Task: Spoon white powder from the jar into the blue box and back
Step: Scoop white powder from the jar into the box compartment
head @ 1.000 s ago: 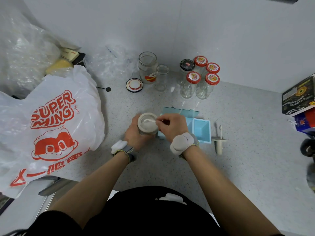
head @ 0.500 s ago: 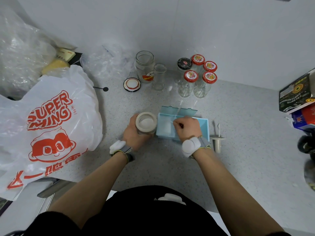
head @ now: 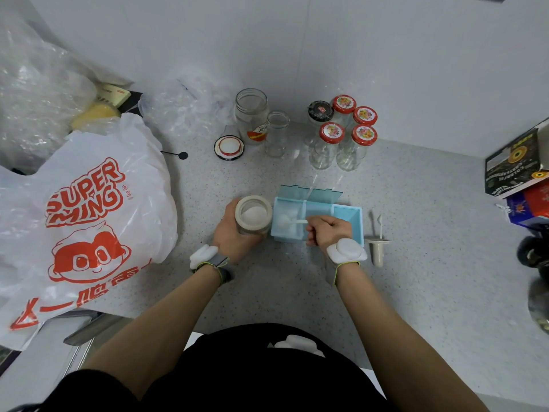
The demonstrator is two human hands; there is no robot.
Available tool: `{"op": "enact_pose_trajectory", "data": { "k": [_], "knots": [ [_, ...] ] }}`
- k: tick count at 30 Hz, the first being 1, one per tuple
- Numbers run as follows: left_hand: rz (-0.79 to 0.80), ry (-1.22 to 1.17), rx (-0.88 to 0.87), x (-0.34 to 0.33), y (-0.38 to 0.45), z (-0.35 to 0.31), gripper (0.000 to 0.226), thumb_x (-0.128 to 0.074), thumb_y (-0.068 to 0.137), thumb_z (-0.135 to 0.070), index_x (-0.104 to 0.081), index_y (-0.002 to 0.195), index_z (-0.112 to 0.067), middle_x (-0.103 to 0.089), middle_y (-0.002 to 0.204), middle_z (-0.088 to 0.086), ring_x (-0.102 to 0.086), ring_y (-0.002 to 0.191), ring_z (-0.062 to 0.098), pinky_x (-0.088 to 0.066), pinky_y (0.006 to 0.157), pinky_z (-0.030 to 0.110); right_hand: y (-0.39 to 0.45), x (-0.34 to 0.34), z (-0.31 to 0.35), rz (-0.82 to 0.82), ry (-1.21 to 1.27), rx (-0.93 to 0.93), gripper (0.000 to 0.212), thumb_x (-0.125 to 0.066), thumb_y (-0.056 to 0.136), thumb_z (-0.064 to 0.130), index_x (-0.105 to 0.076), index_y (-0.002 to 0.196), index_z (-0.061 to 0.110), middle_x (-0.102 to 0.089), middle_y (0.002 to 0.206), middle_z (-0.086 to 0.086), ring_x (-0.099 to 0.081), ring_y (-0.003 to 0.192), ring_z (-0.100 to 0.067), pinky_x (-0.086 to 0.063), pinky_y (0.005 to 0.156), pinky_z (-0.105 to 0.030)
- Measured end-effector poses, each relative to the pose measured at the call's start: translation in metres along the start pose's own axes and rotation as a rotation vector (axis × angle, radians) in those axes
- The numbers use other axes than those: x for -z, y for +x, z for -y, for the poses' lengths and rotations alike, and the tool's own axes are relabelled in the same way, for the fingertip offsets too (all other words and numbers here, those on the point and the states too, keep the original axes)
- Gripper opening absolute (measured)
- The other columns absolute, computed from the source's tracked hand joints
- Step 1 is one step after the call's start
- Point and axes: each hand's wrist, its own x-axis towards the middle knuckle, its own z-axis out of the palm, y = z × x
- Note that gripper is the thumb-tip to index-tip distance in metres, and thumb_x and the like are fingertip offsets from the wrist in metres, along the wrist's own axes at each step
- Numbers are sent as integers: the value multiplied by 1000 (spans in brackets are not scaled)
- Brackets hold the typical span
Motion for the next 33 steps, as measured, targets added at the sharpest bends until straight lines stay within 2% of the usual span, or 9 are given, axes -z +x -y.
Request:
{"op": "enact_pose_trajectory", "data": {
  "k": [4, 8, 11, 15, 20, 25, 28, 31, 33],
  "knots": [
    [-4, 1, -2, 0, 0, 1, 85, -84, 70, -38, -38, 140, -26, -55, 131, -5, -53, 117, 15, -41, 97, 28, 0, -2, 0, 0, 50, -10, 13, -56, 87, -3, -63, 76, -4, -50, 36, 3, -40, 27, -7, -45, 34, -17],
    [-3, 1, 12, 0, 0, 2, 86, -83, 70, -37, -36, 141, -27, -55, 130, -5, -53, 118, 17, -42, 97, 30, 2, -3, -3, 5, 35, 15, 24, -59, 87, -1, -62, 63, 3, -52, 44, -3, -41, 28, -7, -46, 35, -19],
    [-2, -2, 25, 0, 0, 3, 88, -84, 68, -40, -35, 141, -27, -56, 130, -4, -54, 118, 18, -44, 99, 34, 0, -2, -1, 14, 37, 20, 23, -58, 87, -1, -62, 65, 3, -52, 50, -8, -42, 29, -7, -47, 36, -19],
    [4, -19, 21, 0, 0, 3, 88, -84, 69, -38, -35, 141, -26, -54, 129, -7, -53, 116, 14, -41, 96, 28, -2, 1, 4, 27, 32, 28, 22, -58, 87, 0, -63, 66, 3, -53, 57, -11, -43, 30, -7, -48, 37, -20],
    [6, -12, 17, 0, 0, 2, 88, -84, 70, -35, -35, 143, -24, -54, 131, -5, -51, 116, 13, -40, 96, 26, -8, -1, 22, 28, 49, 49, 19, -59, 87, 1, -63, 68, 3, -54, 49, -4, -43, 31, -8, -49, 38, -20],
    [-1, -7, 12, 0, 0, 3, 83, -83, 71, -34, -37, 140, -25, -51, 120, -13, -52, 111, 11, -40, 92, 27, -21, -17, 43, 81, 40, 133, 14, -60, 86, 2, -66, 73, 1, -56, 51, -5, -45, 33, -9, -50, 39, -22],
    [-3, 2, 7, 0, 1, 3, 79, -83, 71, -36, -40, 137, -27, -52, 119, -11, -55, 111, 15, -42, 89, 28, -26, -30, 45, 157, -91, 212, 15, -61, 86, 7, -68, 73, 6, -61, 56, -6, -52, 40, -13, -53, 45, -25],
    [-3, 12, 14, 1, 0, 2, 83, -84, 70, -37, -37, 138, -27, -55, 128, -5, -54, 113, 16, -42, 92, 29, -28, -37, 34, 221, -402, 355, 10, -66, 85, 14, -74, 83, 8, -70, 68, -12, -67, 56, -23, -60, 61, -31],
    [1, 13, 17, 1, -2, -1, 84, -83, 71, -36, -35, 139, -27, -55, 129, -3, -54, 112, 15, -42, 92, 29, -27, -37, 28, 237, -535, 414, 11, -67, 84, 16, -75, 90, 10, -73, 74, -12, -70, 66, -23, -60, 68, -31]
  ]
}}
